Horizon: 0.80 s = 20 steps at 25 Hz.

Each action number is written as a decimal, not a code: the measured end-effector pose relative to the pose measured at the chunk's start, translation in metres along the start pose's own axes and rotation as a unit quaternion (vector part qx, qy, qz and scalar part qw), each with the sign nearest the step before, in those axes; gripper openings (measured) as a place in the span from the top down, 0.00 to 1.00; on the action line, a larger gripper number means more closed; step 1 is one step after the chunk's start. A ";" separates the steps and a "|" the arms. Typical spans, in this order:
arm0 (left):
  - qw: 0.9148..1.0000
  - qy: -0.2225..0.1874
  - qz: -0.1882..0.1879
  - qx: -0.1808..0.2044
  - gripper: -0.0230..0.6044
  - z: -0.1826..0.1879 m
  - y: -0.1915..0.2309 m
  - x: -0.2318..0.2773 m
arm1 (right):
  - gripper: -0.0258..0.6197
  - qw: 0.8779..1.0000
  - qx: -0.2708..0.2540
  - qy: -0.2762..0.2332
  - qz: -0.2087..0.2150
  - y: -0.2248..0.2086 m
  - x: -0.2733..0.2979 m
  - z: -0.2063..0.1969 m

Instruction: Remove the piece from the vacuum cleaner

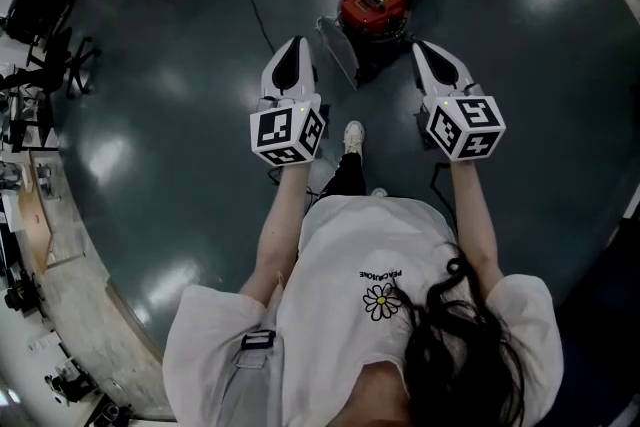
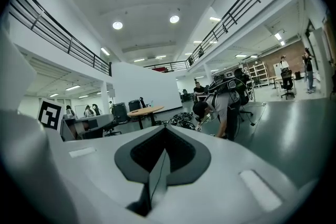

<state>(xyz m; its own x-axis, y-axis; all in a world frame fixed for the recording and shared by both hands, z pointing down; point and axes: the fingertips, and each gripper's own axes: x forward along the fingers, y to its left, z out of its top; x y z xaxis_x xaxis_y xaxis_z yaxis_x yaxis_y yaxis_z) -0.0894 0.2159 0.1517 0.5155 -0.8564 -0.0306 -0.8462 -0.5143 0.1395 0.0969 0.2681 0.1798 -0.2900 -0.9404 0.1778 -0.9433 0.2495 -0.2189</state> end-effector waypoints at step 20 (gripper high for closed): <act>0.996 0.076 -0.017 -0.048 0.96 -0.048 0.118 0.150 | 0.92 0.997 -0.019 0.074 -0.014 -0.028 0.188 0.000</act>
<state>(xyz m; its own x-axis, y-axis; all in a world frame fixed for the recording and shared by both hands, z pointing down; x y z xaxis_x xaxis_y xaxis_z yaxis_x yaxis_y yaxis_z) -0.1060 0.0290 0.2113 0.5649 -0.8175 0.1118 -0.8144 -0.5305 0.2354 0.0685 0.0844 0.2190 -0.2820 -0.9033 0.3233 -0.9558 0.2354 -0.1759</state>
